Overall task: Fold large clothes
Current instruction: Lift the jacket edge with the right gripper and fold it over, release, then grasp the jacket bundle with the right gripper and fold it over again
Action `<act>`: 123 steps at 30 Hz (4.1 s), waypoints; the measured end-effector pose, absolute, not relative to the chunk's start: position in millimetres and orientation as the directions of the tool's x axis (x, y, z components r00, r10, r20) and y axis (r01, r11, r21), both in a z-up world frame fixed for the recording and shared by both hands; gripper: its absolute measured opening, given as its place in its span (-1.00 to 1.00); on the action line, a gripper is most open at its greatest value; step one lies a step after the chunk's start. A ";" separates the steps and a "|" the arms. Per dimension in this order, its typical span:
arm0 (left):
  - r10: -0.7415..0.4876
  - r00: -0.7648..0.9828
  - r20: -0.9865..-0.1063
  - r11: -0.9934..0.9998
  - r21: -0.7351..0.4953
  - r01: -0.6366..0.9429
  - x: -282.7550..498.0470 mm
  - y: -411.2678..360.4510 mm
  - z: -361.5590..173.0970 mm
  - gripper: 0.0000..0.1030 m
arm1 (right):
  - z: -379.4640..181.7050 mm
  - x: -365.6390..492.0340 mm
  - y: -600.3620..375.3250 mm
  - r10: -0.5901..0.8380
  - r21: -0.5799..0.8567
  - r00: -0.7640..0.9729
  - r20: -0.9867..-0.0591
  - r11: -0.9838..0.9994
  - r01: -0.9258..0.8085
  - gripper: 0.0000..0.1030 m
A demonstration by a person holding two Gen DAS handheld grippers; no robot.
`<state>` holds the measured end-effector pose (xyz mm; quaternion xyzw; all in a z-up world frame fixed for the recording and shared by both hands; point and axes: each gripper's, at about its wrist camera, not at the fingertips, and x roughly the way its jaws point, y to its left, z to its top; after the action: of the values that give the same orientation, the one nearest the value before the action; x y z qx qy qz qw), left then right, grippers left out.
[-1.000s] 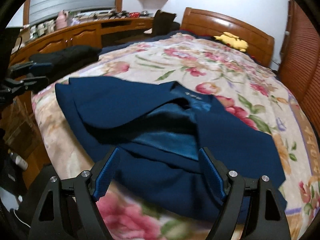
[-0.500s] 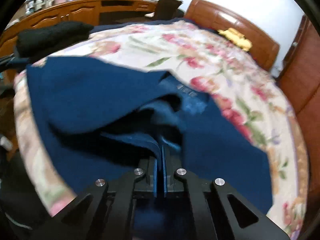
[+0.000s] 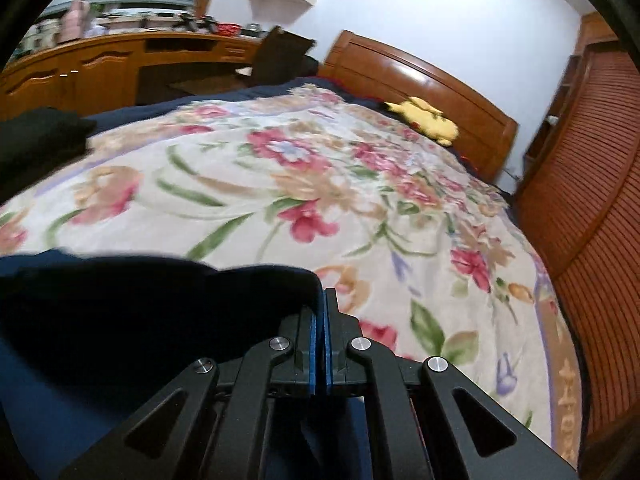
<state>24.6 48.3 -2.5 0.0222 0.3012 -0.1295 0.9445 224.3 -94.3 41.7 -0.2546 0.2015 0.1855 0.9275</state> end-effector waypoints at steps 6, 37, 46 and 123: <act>-0.219 0.791 -0.571 0.969 -0.033 0.245 30.8 47.5 -1.9 0.56 | 35.6 251.0 -85.1 0.193 -0.305 0.846 -0.498 0.874 -0.379 0.20; -0.174 0.760 -0.626 0.979 -0.026 0.203 79.5 67.8 1.0 0.56 | -34.7 138.6 -222.2 0.296 -0.224 0.670 -0.681 0.787 -0.575 0.41; -0.179 0.758 -0.627 0.979 -0.034 0.203 78.4 65.7 -2.5 0.56 | -44.6 157.0 -192.2 0.276 -0.280 0.635 -0.721 0.722 -0.632 0.06; -0.208 0.813 -0.544 0.978 -0.091 0.189 21.2 107.1 -4.5 0.56 | 19.7 246.4 -112.7 0.281 -0.360 0.827 -0.487 0.798 -0.483 0.62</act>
<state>21.2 107.1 -4.5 -0.0161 0.2874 -0.1042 0.9520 246.4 -112.7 19.7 -0.2416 0.2096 0.2066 0.9247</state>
